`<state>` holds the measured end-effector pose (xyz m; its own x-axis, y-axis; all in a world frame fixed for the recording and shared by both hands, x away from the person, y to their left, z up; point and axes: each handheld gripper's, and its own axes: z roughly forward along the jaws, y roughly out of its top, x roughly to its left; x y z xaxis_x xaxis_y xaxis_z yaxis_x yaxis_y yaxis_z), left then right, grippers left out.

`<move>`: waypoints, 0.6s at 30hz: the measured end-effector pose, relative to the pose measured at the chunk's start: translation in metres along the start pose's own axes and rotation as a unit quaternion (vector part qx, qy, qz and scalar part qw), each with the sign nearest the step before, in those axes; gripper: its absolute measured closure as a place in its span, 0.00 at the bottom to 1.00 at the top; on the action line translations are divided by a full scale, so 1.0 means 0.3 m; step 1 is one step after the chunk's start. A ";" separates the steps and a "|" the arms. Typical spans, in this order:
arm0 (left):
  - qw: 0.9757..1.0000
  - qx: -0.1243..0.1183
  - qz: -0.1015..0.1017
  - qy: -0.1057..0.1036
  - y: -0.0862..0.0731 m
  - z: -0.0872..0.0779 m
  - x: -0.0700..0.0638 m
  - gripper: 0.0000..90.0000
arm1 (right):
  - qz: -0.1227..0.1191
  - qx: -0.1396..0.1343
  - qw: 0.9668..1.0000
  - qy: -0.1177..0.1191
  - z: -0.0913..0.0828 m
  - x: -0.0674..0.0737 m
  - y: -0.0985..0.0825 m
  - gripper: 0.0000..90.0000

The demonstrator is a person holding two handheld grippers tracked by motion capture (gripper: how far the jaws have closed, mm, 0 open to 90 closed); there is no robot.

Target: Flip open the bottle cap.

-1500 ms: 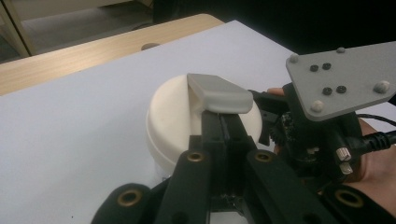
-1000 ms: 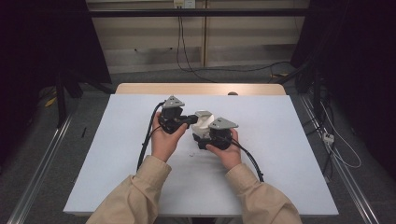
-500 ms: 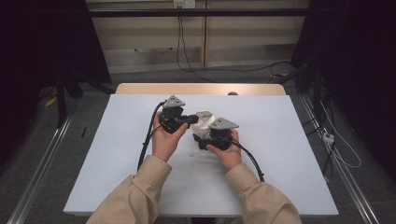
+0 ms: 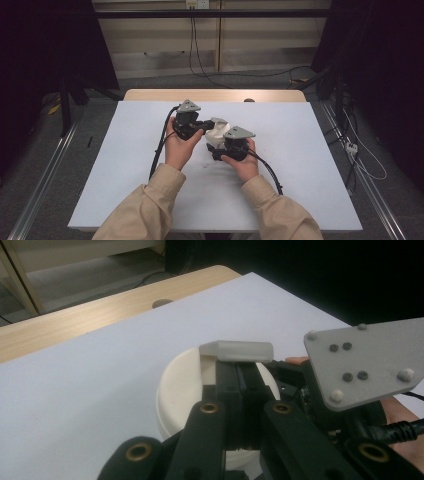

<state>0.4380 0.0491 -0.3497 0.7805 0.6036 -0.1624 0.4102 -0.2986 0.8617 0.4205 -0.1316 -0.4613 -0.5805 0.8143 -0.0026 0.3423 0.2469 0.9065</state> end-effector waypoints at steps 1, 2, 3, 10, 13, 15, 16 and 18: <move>1.000 0.001 0.002 0.001 0.004 0.001 0.000 1.00 | -0.001 0.000 1.000 0.000 0.000 0.000 0.000 0.20; 1.000 0.001 0.002 0.001 0.007 0.003 -0.001 1.00 | 0.000 0.000 1.000 0.000 0.000 0.000 0.000 0.20; 1.000 0.003 0.005 0.002 0.010 0.004 -0.001 1.00 | -0.001 0.000 1.000 0.000 0.000 0.000 0.000 0.20; 1.000 0.001 0.005 0.005 0.023 0.012 0.000 1.00 | -0.002 0.001 1.000 -0.001 0.000 0.001 0.000 0.20; 1.000 0.001 0.005 0.005 0.028 0.014 -0.001 1.00 | -0.002 0.002 1.000 -0.001 0.000 0.001 0.000 0.20; 1.000 0.003 0.009 0.006 0.034 0.016 -0.002 1.00 | -0.003 0.001 1.000 -0.001 0.001 0.001 0.000 0.20; 1.000 0.002 0.008 0.006 0.036 0.017 -0.003 1.00 | -0.002 0.002 1.000 -0.001 0.000 0.001 0.000 0.20; 1.000 0.004 0.009 0.006 0.041 0.019 -0.005 1.00 | -0.003 0.002 1.000 -0.001 0.001 0.001 0.000 0.20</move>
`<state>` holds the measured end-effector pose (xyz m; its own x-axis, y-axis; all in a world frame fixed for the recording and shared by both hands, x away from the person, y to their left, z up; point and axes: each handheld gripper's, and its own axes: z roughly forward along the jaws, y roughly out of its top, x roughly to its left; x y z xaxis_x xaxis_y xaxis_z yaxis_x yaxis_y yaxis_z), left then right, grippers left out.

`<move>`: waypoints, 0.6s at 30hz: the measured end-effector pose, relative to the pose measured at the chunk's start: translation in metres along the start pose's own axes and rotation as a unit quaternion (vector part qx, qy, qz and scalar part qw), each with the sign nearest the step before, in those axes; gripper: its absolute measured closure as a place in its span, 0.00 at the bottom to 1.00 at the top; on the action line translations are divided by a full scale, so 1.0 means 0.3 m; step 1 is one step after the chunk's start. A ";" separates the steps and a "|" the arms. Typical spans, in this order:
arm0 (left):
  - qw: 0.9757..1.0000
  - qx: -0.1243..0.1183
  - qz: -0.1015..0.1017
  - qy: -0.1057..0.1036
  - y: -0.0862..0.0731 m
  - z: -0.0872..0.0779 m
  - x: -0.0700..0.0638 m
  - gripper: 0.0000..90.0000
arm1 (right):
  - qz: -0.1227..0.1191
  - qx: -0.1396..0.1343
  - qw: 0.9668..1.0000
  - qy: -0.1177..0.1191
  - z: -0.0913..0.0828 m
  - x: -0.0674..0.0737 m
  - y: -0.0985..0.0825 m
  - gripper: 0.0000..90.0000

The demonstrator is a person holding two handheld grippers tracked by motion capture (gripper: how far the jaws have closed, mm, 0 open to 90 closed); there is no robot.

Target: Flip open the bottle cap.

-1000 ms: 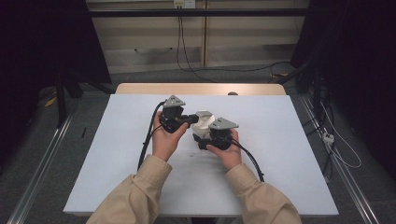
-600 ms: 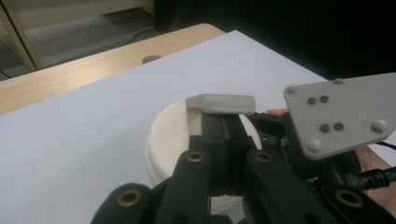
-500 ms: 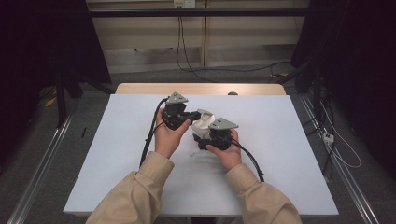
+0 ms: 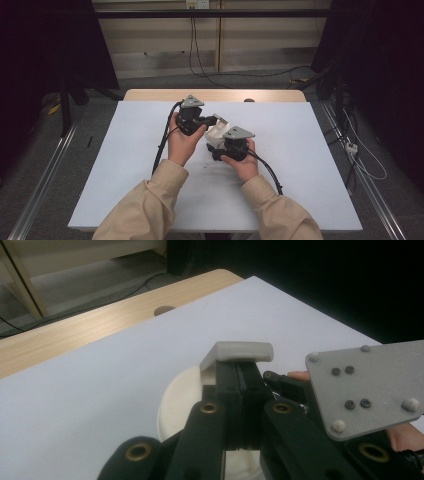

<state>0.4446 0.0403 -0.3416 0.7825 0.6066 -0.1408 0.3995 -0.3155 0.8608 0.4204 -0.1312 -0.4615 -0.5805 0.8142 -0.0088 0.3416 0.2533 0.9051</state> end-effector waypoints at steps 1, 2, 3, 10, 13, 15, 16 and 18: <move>1.000 -0.001 -0.001 0.000 0.002 0.002 -0.001 1.00 | 0.000 0.000 1.000 0.000 0.000 0.000 0.000 0.20; 1.000 -0.001 0.004 0.001 0.004 0.004 0.000 1.00 | -0.001 0.000 1.000 0.000 0.000 0.000 0.000 0.20; 1.000 0.000 0.005 0.002 0.006 0.005 -0.001 1.00 | 0.000 0.000 1.000 0.000 0.000 0.000 0.000 0.20; 1.000 -0.001 0.003 0.003 0.011 0.016 -0.003 1.00 | 0.000 0.000 1.000 0.000 0.000 0.000 0.000 0.20; 1.000 -0.001 0.003 0.003 0.011 0.018 0.000 1.00 | -0.001 0.000 1.000 -0.001 0.000 0.000 0.000 0.20; 1.000 0.000 0.005 0.004 0.012 0.021 0.001 1.00 | -0.001 0.000 1.000 -0.001 0.000 0.000 0.000 0.20; 1.000 -0.001 0.003 0.004 0.013 0.022 0.000 1.00 | -0.001 0.000 1.000 -0.001 0.000 0.000 0.000 0.20; 1.000 -0.003 0.002 0.005 0.014 0.025 -0.002 1.00 | -0.001 0.000 1.000 -0.001 0.000 0.000 0.000 0.20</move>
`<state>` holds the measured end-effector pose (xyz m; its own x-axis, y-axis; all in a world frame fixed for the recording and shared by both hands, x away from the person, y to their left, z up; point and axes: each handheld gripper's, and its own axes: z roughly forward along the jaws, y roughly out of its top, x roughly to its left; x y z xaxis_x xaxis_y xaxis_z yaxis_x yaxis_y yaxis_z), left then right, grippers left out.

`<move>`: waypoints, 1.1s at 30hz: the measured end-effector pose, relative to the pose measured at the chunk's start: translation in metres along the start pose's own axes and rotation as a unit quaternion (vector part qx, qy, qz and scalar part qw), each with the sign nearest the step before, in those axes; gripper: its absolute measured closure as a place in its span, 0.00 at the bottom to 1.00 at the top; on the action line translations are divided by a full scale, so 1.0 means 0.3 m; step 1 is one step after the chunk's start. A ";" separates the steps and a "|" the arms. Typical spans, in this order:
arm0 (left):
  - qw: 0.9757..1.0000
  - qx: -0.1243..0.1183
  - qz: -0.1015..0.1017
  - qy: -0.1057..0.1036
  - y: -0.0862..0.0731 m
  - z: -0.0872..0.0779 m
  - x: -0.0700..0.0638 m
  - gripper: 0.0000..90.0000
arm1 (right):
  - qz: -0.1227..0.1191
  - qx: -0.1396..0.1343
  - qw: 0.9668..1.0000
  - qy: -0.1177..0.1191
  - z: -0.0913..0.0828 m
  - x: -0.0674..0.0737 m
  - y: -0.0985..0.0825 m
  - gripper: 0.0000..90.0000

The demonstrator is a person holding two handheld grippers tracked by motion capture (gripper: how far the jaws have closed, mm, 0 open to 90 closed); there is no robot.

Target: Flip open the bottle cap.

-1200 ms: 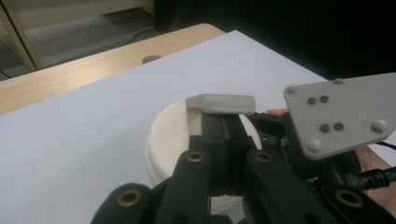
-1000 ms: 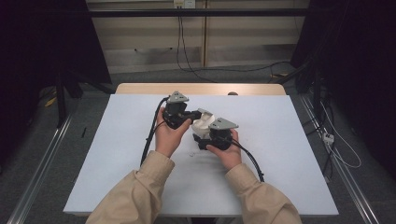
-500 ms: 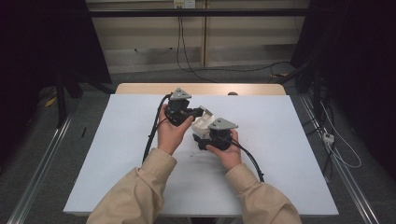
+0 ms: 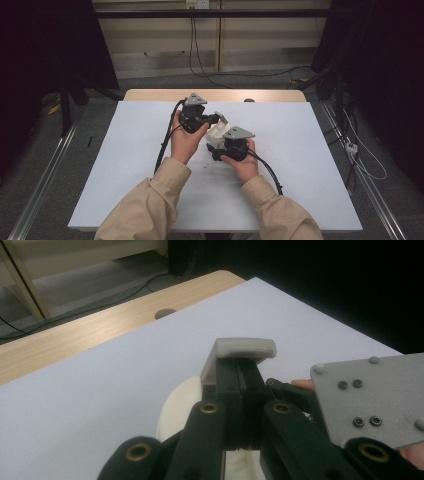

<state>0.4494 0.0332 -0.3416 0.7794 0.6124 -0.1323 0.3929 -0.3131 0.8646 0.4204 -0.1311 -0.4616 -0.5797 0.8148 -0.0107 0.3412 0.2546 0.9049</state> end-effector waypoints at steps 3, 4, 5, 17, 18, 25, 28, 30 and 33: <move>1.000 0.004 0.004 -0.001 0.003 0.004 -0.001 1.00 | 0.000 0.000 1.000 0.000 0.000 0.000 0.000 0.20; 1.000 0.003 0.001 -0.001 0.003 0.005 -0.002 1.00 | 0.000 0.000 1.000 0.000 0.000 0.000 0.000 0.20; 1.000 0.002 0.001 -0.002 0.003 0.006 -0.002 1.00 | 0.000 0.000 1.000 0.000 0.000 0.000 0.000 0.20; 1.000 0.001 0.004 0.002 0.022 0.017 -0.001 1.00 | -0.001 0.001 1.000 0.000 0.000 0.000 0.000 0.20; 1.000 0.000 0.009 0.002 0.024 0.018 0.001 1.00 | -0.001 0.001 1.000 0.000 0.000 0.000 0.000 0.20; 1.000 0.001 0.001 -0.001 0.032 0.025 0.000 1.00 | -0.001 0.001 1.000 0.000 0.000 0.000 0.000 0.20; 1.000 0.000 0.003 0.000 0.036 0.030 0.002 1.00 | -0.001 0.001 1.000 -0.001 0.000 0.000 0.000 0.20; 1.000 0.001 0.009 0.001 0.038 0.034 0.004 1.00 | -0.001 0.002 1.000 -0.001 0.000 0.000 0.000 0.20; 1.000 0.005 0.009 0.002 0.042 0.041 0.003 1.00 | -0.002 0.001 1.000 -0.001 0.000 0.000 0.000 0.20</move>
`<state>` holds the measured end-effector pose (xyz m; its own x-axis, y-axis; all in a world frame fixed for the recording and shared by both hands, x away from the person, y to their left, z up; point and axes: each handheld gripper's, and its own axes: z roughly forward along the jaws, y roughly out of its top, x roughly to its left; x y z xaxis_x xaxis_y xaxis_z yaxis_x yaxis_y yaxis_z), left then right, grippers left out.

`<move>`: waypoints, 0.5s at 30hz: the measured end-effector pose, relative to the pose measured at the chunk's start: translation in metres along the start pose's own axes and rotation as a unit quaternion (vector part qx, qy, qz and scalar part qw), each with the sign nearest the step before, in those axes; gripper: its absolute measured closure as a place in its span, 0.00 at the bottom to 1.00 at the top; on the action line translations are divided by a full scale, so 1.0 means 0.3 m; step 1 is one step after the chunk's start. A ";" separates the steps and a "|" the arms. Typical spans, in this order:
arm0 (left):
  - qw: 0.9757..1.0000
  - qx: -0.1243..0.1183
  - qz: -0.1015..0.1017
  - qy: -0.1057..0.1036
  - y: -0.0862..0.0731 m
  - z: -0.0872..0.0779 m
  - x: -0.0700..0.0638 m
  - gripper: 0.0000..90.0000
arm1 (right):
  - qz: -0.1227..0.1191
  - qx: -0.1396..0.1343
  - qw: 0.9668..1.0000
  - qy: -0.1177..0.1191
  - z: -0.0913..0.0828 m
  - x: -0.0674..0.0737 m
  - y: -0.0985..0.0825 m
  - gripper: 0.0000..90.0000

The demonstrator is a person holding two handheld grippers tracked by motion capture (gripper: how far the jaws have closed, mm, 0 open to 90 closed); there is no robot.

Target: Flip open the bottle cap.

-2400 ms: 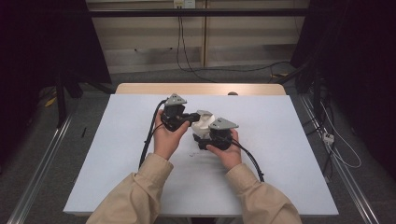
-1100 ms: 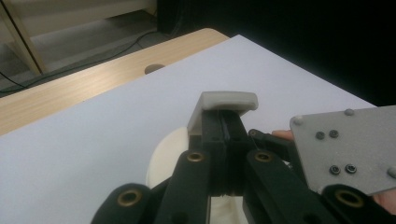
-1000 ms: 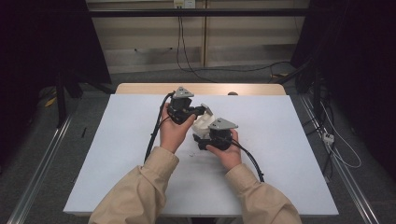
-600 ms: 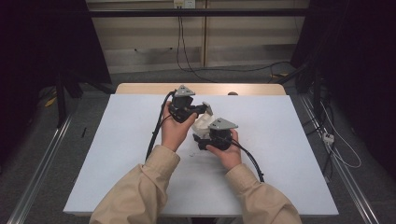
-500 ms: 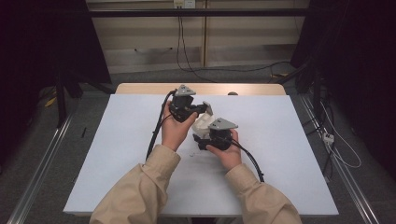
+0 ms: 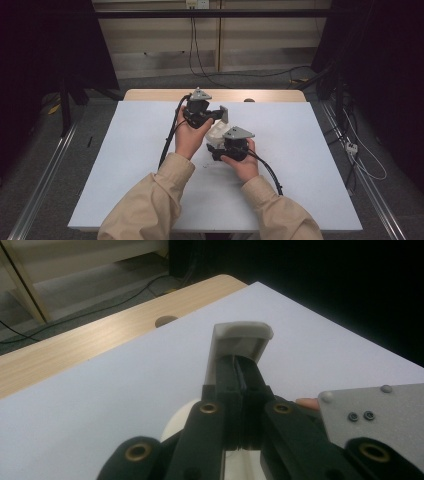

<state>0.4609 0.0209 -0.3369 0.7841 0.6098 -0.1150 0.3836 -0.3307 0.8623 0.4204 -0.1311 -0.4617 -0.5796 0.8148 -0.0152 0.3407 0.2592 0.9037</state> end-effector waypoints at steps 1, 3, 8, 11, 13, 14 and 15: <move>1.000 -0.002 -0.001 0.000 0.001 0.003 -0.001 1.00 | 0.001 0.000 1.000 0.000 0.000 0.000 0.000 0.20; 1.000 -0.001 -0.002 0.002 0.006 0.007 -0.003 1.00 | 0.001 0.000 1.000 0.000 0.000 0.000 0.000 0.20; 1.000 -0.001 0.004 0.005 0.020 0.018 -0.010 1.00 | 0.000 0.000 1.000 0.000 0.000 0.000 0.000 0.20; 1.000 0.000 0.006 0.006 0.025 0.023 -0.010 1.00 | 0.000 0.001 1.000 0.000 0.000 0.000 0.000 0.20; 1.000 0.000 0.007 0.005 0.025 0.026 -0.010 0.99 | 0.000 0.001 1.000 0.000 0.000 0.000 0.000 0.20; 1.000 -0.001 0.004 0.005 0.024 0.029 -0.010 0.99 | 0.000 0.001 1.000 0.000 0.000 0.000 0.000 0.20; 1.000 -0.001 0.005 0.005 0.023 0.030 -0.009 0.99 | 0.000 0.001 1.000 0.000 0.000 0.000 0.000 0.20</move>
<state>0.4660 0.0105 -0.3350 0.7826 0.6143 -0.1008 0.3747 -0.3355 0.8643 0.4204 -0.1310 -0.4617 -0.5799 0.8145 -0.0153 0.3416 0.2602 0.9031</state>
